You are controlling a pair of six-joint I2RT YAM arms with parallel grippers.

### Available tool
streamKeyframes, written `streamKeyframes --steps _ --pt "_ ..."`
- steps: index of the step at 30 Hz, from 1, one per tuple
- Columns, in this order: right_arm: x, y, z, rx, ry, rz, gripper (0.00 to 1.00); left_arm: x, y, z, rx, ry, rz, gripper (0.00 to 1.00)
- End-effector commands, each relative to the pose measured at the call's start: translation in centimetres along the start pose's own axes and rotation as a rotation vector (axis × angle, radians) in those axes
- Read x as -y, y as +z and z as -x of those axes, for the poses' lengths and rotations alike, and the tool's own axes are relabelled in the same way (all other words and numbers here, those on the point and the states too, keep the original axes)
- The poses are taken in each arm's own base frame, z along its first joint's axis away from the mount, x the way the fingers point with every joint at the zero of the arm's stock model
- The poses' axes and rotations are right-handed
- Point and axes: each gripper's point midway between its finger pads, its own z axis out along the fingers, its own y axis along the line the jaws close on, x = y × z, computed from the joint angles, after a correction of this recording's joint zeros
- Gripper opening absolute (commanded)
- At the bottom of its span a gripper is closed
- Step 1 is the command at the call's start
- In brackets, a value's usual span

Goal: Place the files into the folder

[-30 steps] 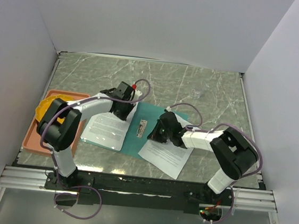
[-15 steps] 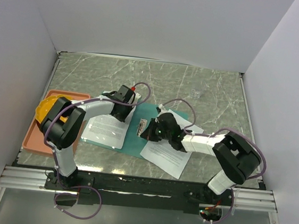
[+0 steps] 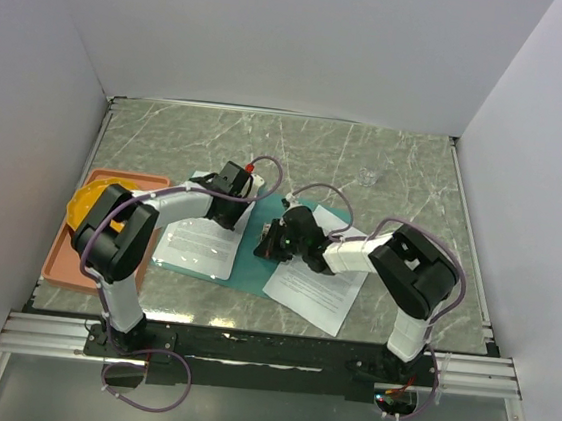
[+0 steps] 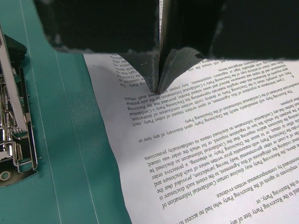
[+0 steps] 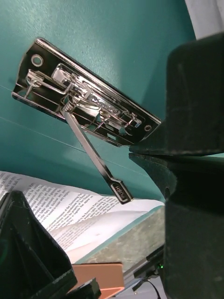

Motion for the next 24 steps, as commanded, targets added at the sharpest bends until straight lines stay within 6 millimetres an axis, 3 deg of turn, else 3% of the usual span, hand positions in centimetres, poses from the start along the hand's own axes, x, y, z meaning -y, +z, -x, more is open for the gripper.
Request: streamKeyframes --steps 1,8,21,24 --pt "-2.2 0.4 4.3 0.119 0.004 0.041 0.0 0.1 -0.4 -2.0 -0.053 0.029 -0.011 0.07" --pt "-2.2 0.1 8.0 0.227 0.073 0.065 0.0 0.1 -0.8 -2.6 -0.052 0.044 -0.016 0.07" --pt "-0.5 0.5 11.0 0.27 0.108 -0.003 0.0 0.2 -3.0 -2.5 -0.013 0.115 -0.042 0.06" --pt "-0.6 0.1 12.2 0.282 0.104 -0.01 0.08 0.0 -3.9 -2.0 0.009 0.134 -0.041 0.05"
